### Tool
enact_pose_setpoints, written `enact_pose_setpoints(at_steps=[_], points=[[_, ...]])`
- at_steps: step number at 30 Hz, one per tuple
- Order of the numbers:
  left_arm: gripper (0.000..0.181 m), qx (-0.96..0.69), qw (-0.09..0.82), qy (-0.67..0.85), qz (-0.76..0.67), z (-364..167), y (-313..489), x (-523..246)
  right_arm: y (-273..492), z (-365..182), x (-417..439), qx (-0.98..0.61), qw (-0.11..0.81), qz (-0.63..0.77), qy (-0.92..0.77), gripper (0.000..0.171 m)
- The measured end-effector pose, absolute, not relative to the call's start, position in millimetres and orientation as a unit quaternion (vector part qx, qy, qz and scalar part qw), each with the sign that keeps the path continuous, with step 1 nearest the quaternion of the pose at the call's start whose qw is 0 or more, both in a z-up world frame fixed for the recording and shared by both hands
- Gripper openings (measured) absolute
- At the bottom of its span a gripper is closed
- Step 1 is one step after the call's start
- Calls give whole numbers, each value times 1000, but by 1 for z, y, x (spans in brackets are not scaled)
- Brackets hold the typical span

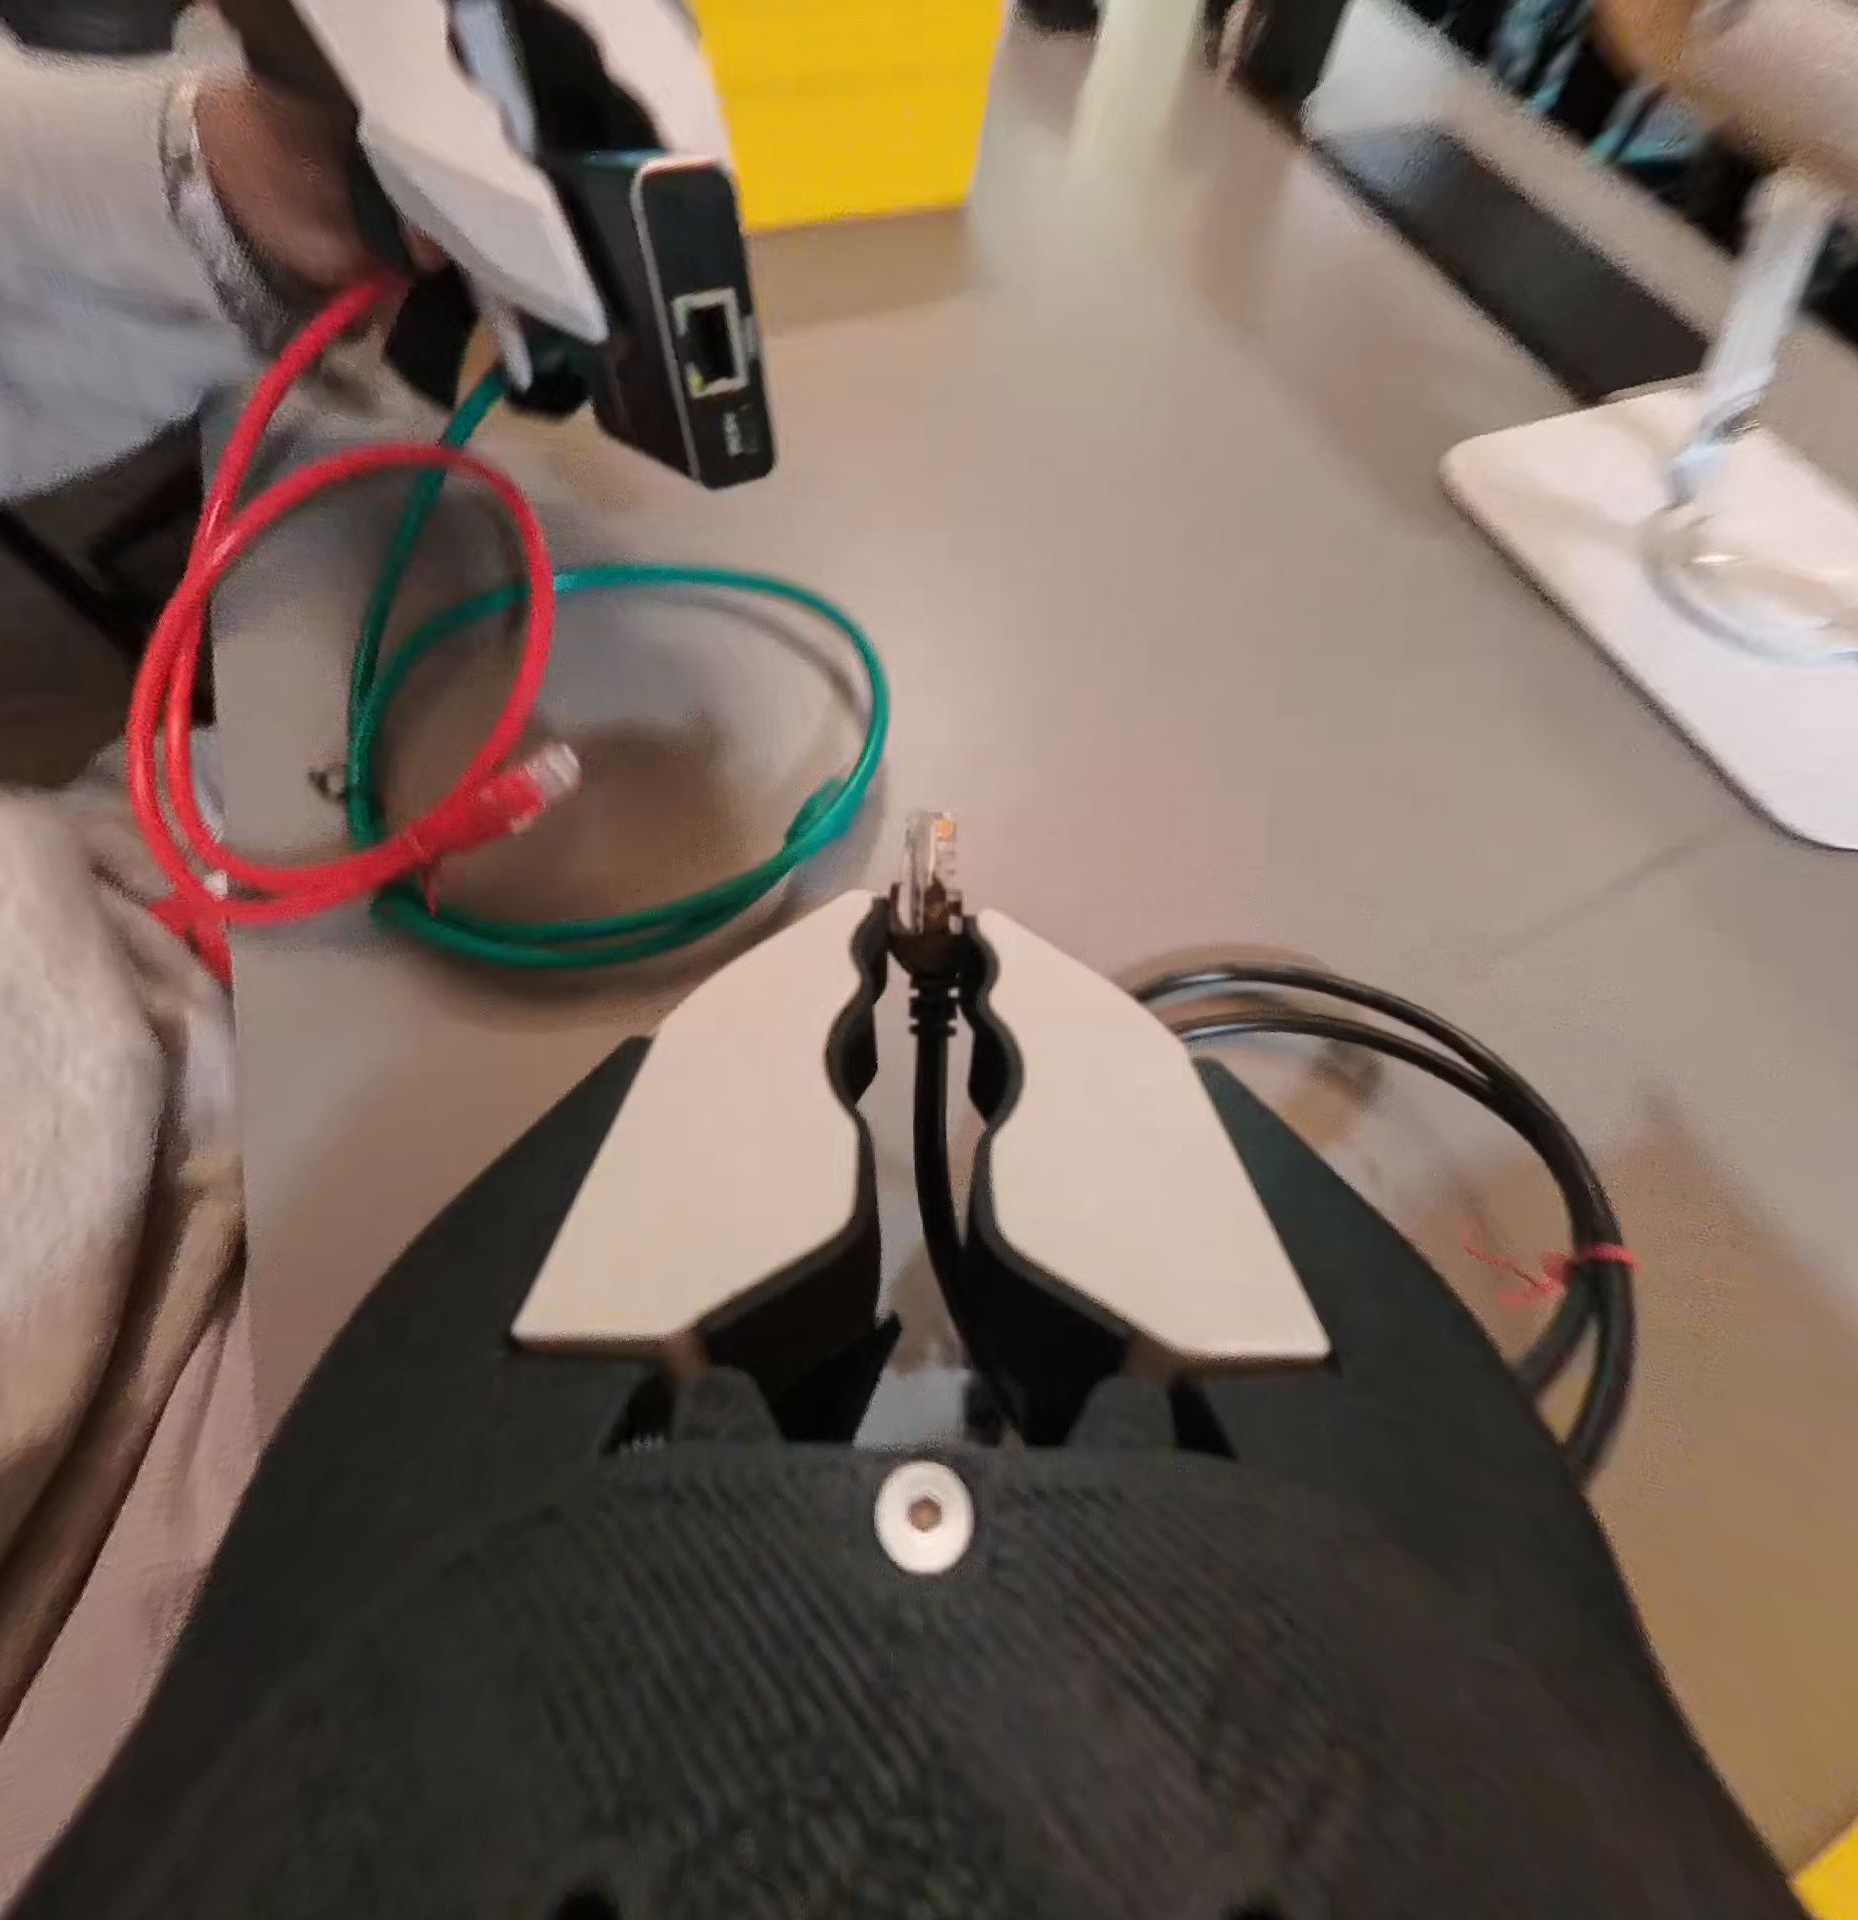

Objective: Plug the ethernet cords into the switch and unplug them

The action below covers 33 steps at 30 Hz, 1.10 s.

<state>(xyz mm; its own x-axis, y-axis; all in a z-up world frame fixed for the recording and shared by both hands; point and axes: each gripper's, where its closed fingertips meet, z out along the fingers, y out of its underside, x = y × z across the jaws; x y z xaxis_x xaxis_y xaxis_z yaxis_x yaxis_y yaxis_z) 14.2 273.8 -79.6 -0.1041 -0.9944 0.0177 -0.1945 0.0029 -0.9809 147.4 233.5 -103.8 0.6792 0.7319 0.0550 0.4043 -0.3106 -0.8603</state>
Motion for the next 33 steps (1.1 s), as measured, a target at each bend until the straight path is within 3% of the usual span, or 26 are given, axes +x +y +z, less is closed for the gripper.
enact_pose_setpoints(at_steps=[1,5,8,11,15,19,24,28,33], points=[[26,-527,428,556,-479,-79,280,12,236,-99,152,-787,478,186,-341,13],[26,-565,411,523,-488,-100,295,7,251,-97,177,-791,523,166,-271,16],[26,-590,415,505,-474,-106,307,7,266,-91,201,-789,563,87,-228,46],[26,-610,417,489,-464,-111,315,5,269,-81,201,-775,590,48,-219,58],[26,-619,413,473,-472,-112,317,6,262,-75,148,-746,609,97,-252,52],[26,-621,413,458,-484,-108,315,8,246,-97,74,-745,564,203,-292,50],[25,-621,402,324,-589,-81,316,13,227,-101,14,-727,541,292,-305,51],[24,-602,375,226,-668,-66,309,17,213,-105,-15,-707,551,249,-367,53],[24,-591,382,211,-678,-60,308,15,213,-156,-8,-724,485,96,-481,41]])
